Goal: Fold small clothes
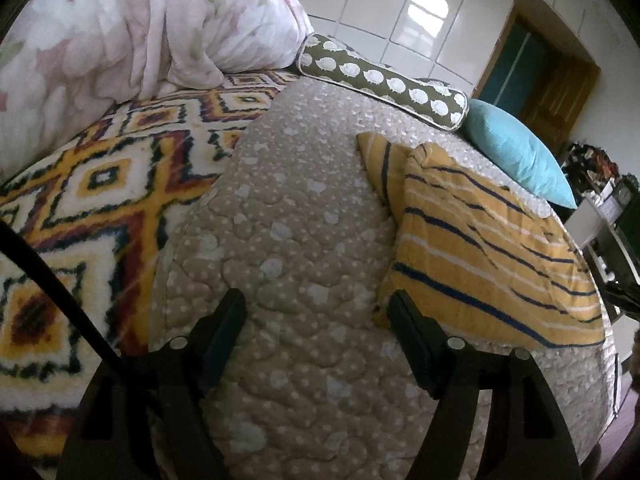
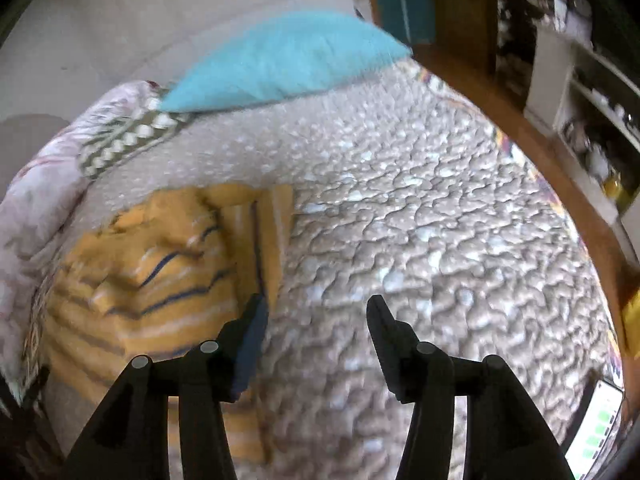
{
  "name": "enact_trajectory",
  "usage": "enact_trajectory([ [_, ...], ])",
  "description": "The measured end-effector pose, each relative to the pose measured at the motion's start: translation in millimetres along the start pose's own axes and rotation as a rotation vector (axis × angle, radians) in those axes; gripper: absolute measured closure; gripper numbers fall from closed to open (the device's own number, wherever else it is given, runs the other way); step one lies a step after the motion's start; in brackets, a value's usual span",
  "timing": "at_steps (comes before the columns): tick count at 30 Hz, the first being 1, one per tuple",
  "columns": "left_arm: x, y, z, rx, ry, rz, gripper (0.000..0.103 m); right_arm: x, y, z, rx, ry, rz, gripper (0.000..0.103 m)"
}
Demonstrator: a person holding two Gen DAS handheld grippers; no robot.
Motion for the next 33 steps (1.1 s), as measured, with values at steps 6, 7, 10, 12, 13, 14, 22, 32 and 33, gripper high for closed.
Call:
enact_trajectory([
  [6, -8.9, -5.5, -4.1, 0.019, -0.162, 0.010, 0.029, -33.1, 44.4, 38.3, -0.118, -0.059, -0.138, 0.047],
  [7, -18.6, -7.4, -10.3, 0.023, -0.177, -0.008, 0.029, -33.9, 46.9, 40.7, -0.128, -0.057, -0.156, 0.047],
  [10, -47.6, -10.9, -42.4, 0.072, -0.146, -0.048, 0.029, -34.9, 58.0, 45.4, -0.133, -0.067, -0.188, 0.047],
  [12, -61.5, -10.6, -70.7, 0.140, -0.133, -0.070, 0.025, -34.5, 65.4, 46.3, -0.136, -0.073, -0.191, 0.046],
  [13, -66.2, -8.8, -89.6, 0.180, -0.126, -0.077, 0.021, -33.5, 68.6, 46.7, -0.141, -0.071, -0.192, 0.046],
  [14, -68.1, -6.5, -102.8, 0.203, -0.117, -0.081, 0.019, -33.2, 72.5, 46.4, -0.146, -0.069, -0.196, 0.046],
  [22, -23.6, 39.0, -199.1, 0.288, -0.032, 0.047, 0.018, -27.9, 94.9, 33.7, -0.123, -0.101, -0.214, 0.046],
  [32, 22.2, 80.2, -226.4, 0.353, -0.075, 0.101, 0.015, -27.4, 102.4, 25.3, -0.064, -0.116, -0.217, 0.045],
  [33, 22.6, 80.9, -225.2, 0.351, -0.076, 0.097, 0.013, -26.9, 102.4, 24.2, -0.059, -0.114, -0.216, 0.044],
])
Point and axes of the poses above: each gripper's, at about its wrist camera, not at the fingertips, and x roughly the way its jaws point, z to its left, y to its underside, the point moved 5 cm from there along x, roughly the way its jaws point, and after that the axes turned 5 degrees about -z, right-handed, at the moved point
